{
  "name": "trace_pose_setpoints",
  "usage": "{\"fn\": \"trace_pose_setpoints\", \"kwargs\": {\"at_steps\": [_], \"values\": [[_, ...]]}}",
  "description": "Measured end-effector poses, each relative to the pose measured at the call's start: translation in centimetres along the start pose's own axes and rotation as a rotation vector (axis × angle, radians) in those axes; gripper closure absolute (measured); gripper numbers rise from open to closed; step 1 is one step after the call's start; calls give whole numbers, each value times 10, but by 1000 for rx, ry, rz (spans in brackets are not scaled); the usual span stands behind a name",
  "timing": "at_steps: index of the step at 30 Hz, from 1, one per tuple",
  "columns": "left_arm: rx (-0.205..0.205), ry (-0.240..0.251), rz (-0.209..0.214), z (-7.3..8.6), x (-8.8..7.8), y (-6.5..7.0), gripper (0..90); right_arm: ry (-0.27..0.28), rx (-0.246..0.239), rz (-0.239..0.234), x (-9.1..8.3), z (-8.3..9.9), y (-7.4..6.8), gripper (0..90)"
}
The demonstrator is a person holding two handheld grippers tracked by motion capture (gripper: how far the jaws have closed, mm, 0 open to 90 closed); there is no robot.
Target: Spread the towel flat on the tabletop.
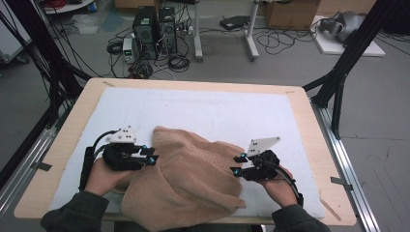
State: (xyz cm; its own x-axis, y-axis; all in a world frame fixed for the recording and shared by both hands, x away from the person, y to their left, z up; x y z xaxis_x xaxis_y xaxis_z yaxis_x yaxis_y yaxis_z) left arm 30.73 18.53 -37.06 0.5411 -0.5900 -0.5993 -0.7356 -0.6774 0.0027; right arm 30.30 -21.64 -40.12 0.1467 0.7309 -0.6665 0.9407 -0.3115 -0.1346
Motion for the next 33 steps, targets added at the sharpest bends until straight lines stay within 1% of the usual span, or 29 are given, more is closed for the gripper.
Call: {"fn": "trace_pose_setpoints", "kwargs": {"at_steps": [2,3,4,7,8,9,10,11,12,13,15,16,17,18,20,22,24,26,28,32,33], "values": [[4,0,-22,-4,10,-8,613,-14,23,8,7,1,9,574],[8,0,-34,-4,16,-12,604,-27,49,12,16,4,17,562],[14,-15,-50,-3,22,-15,604,-27,49,12,16,4,17,562],[23,-82,-77,1,42,-26,598,-59,85,20,28,11,25,520],[15,-95,-83,2,47,-29,588,-63,90,29,31,13,27,503],[6,-105,-85,3,53,-31,581,-67,99,27,34,15,28,502],[0,-118,-86,4,58,-34,579,-79,99,27,36,17,29,500],[-5,-133,-83,6,63,-36,576,-81,98,37,38,19,28,501],[-8,-156,-86,8,69,-38,573,-73,93,41,38,20,28,511],[-18,-189,-91,11,75,-40,571,-75,88,48,38,20,27,514],[-15,-238,-96,16,83,-43,565,-78,83,56,39,20,26,516],[-13,-236,-94,19,87,-42,556,-81,73,62,39,20,26,517],[0,-228,-104,20,86,-42,554,-83,71,63,40,20,25,518],[4,-228,-111,20,86,-41,561,-85,75,66,40,19,25,521],[29,-223,-138,21,86,-38,595,-86,70,66,40,19,25,526],[34,-217,-155,21,87,-35,616,-85,71,67,40,19,25,548],[48,-222,-157,21,86,-33,661,-83,70,68,40,19,26,574],[47,-216,-158,20,87,-31,708,-83,69,69,40,19,27,612],[57,-222,-158,20,86,-31,775,-80,67,69,39,19,28,657],[59,-221,-161,20,87,-29,828,-76,71,65,38,19,33,746],[51,-219,-157,20,87,-29,834,-73,73,64,38,19,34,765]]}}
Point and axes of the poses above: each handheld gripper's, and its own axes: x roughly forward along the jaws, z roughly out of its underside, y roughly to its right, the point moved 1 cm from there along x, roughly forward along the jaws, and after that the axes turned 10 degrees about -z, right-handed, at the moved point
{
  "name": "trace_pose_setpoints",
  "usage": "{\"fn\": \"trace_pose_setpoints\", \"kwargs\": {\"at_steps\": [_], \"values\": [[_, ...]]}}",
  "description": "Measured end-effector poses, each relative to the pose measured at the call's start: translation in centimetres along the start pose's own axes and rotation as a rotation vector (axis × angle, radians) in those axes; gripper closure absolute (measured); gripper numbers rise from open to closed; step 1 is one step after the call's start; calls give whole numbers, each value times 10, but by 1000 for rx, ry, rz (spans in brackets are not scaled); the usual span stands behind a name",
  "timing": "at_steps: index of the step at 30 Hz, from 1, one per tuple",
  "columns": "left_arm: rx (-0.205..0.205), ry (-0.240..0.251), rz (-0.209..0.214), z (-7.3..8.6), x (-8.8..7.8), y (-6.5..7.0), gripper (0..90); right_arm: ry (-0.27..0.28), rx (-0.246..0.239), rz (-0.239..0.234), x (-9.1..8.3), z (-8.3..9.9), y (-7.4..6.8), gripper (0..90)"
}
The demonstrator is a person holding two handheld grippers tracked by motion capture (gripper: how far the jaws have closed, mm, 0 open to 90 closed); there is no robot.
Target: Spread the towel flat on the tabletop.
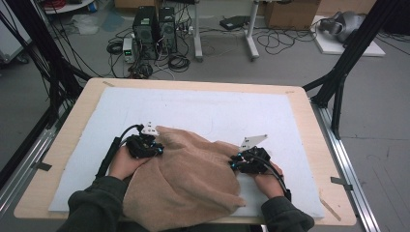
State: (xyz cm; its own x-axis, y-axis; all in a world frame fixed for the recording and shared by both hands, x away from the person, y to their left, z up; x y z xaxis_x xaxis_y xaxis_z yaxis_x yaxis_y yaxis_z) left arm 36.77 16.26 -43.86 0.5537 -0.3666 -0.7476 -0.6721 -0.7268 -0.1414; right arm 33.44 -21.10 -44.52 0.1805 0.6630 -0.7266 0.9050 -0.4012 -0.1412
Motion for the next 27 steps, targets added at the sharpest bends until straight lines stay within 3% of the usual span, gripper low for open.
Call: {"fn": "trace_pose_setpoints", "kwargs": {"at_steps": [7,12,20,27], "values": [[-13,-1,8,0,0,-2,855,16,11,-25,-2,1,7,845],[-11,-6,9,0,-5,-4,859,-16,-16,-41,-2,-6,7,856],[-90,81,12,0,-27,-19,861,-4,-14,-43,-12,-18,14,856],[-120,133,-22,-9,-36,-29,862,23,-22,-18,-26,-37,26,856]]}}
Point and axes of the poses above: each handheld gripper's, and its own axes: x roughly forward along the jaws, z roughly out of its underside, y roughly to its right, the point moved 1 cm from there along x, roughly forward along the jaws, and after that the axes turned 10 degrees about -z, right-handed, at the moved point
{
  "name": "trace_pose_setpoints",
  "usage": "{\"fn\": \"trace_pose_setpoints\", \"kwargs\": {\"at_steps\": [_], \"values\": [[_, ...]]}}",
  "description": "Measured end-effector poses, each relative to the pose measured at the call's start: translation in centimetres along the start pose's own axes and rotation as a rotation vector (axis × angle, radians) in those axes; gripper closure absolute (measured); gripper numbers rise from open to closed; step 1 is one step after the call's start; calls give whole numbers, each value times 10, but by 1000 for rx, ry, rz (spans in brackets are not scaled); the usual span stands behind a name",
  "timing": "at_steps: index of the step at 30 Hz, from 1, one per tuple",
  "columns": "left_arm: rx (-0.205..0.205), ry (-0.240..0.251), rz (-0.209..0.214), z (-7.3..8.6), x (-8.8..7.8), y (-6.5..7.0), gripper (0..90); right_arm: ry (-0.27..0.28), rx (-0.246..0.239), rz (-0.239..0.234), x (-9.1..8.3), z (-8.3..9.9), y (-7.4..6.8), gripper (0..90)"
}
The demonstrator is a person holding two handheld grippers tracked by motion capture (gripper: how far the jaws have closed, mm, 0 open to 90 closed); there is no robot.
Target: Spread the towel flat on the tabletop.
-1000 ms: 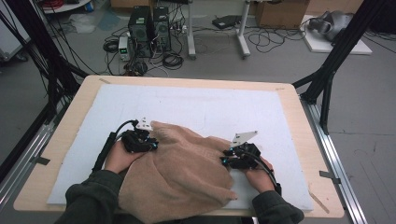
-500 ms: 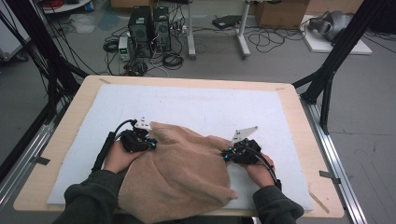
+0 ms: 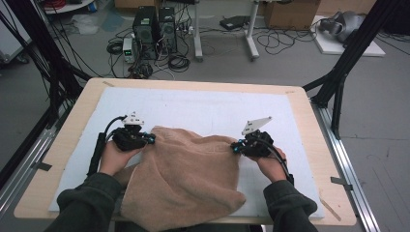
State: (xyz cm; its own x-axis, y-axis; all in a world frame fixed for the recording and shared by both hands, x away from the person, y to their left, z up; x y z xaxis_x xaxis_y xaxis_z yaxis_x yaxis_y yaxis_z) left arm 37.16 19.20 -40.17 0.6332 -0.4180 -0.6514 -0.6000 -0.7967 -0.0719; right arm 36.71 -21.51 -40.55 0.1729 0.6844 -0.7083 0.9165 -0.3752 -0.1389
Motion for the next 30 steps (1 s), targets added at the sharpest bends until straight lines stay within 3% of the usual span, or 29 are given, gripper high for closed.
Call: {"fn": "trace_pose_setpoints", "kwargs": {"at_steps": [5,7,10,13,14,15,16,17,19,22,26,28,30], "values": [[-21,38,-50,-19,-2,-11,862,16,-6,46,-14,-25,17,856],[-38,60,-76,-31,-5,-18,863,17,-21,85,-22,-45,31,857],[-31,95,-142,-55,-7,-28,864,22,-20,117,-30,-60,41,857],[-20,147,-222,-82,-5,-39,861,83,-15,188,-44,-83,59,850],[-22,153,-245,-88,-2,-42,850,112,6,219,-46,-88,67,795],[-27,141,-266,-92,1,-44,817,144,37,255,-46,-92,74,683],[-46,132,-281,-93,5,-46,762,177,58,265,-44,-92,80,631],[-58,119,-262,-92,8,-47,707,207,111,233,-39,-89,87,594],[-56,80,-227,-86,12,-48,656,172,160,200,-26,-81,93,564],[-59,66,-180,-74,11,-48,624,113,169,149,-11,-73,89,518],[-81,85,-121,-56,3,-47,588,112,134,118,-5,-68,73,493],[-81,95,-92,-48,-3,-44,571,117,90,111,-6,-67,61,500],[-76,102,-68,-38,-7,-41,548,99,81,85,-7,-66,50,456]]}}
Point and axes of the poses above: each handheld gripper's, and its own axes: x roughly forward along the jaws, z roughly out of its underside, y roughly to its right, the point moved 1 cm from there along x, roughly forward along the jaws, and after that the axes turned 10 degrees about -z, right-handed, at the moved point
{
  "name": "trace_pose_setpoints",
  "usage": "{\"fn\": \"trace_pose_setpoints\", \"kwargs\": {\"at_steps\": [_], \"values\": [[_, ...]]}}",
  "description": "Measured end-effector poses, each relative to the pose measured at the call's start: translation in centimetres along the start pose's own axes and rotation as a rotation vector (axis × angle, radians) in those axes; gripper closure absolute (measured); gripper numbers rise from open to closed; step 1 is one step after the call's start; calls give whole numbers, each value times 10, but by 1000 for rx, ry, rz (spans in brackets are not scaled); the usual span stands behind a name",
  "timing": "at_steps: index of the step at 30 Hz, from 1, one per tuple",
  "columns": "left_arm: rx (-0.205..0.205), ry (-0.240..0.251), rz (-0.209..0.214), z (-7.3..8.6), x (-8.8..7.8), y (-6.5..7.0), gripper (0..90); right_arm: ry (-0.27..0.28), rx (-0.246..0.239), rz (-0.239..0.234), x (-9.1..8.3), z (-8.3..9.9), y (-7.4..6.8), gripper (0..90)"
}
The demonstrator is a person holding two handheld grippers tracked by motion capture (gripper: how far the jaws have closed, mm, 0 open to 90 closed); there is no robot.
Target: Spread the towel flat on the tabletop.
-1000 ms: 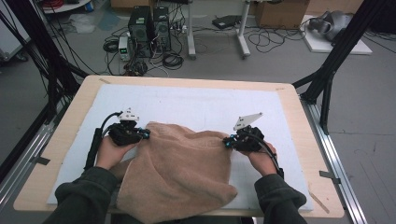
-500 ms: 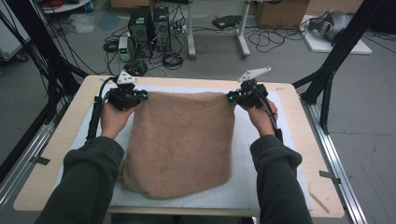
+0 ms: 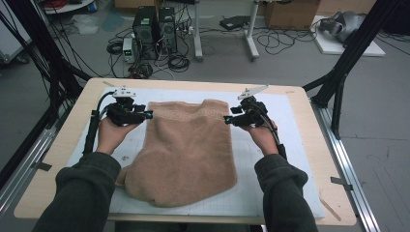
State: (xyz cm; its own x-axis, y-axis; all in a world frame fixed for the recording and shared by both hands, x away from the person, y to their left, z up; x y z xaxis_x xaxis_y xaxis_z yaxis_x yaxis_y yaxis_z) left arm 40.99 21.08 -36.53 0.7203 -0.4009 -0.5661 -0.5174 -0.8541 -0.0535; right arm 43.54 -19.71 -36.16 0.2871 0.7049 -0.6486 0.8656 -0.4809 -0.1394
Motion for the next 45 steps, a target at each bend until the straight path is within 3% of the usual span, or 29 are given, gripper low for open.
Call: {"fn": "trace_pose_setpoints", "kwargs": {"at_steps": [3,5,13,18,23,26,29,32,36,38,42,45], "values": [[22,2,27,14,-10,6,530,-17,-42,-30,-5,-2,-19,452],[33,10,43,22,-17,11,512,32,-86,-26,-11,2,-33,472],[68,28,113,51,-39,33,471,58,-98,-76,-14,39,-65,464],[104,28,152,67,-52,49,437,42,-99,-100,-14,64,-81,460],[100,25,206,88,-57,62,418,30,-104,-139,-7,86,-97,460],[137,-28,221,98,-53,68,482,-15,-117,-161,2,99,-108,460],[144,-37,229,104,-47,71,600,-69,-128,-176,12,109,-115,479],[132,-43,231,106,-43,71,707,-109,-125,-199,23,116,-115,585],[112,-37,209,101,-44,71,768,-82,-134,-232,24,116,-114,813],[101,-17,203,96,-48,70,775,-81,-147,-233,22,113,-113,830],[70,15,192,80,-51,62,777,-28,-149,-208,8,104,-109,832],[52,10,174,68,-45,56,777,16,-138,-151,-6,94,-99,832]]}}
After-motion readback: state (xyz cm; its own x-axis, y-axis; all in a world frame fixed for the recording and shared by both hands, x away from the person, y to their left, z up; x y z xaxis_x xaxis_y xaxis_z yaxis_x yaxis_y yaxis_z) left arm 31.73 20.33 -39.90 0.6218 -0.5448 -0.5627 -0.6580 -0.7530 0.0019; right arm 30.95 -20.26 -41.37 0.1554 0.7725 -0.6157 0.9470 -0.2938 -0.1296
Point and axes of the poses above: each handheld gripper's, and its own axes: x roughly forward along the jaws, z roughly out of its underside, y roughly to its right, the point moved 1 cm from there along x, roughly forward along the jaws, and after that the axes turned 10 degrees about -z, right-handed, at the moved point
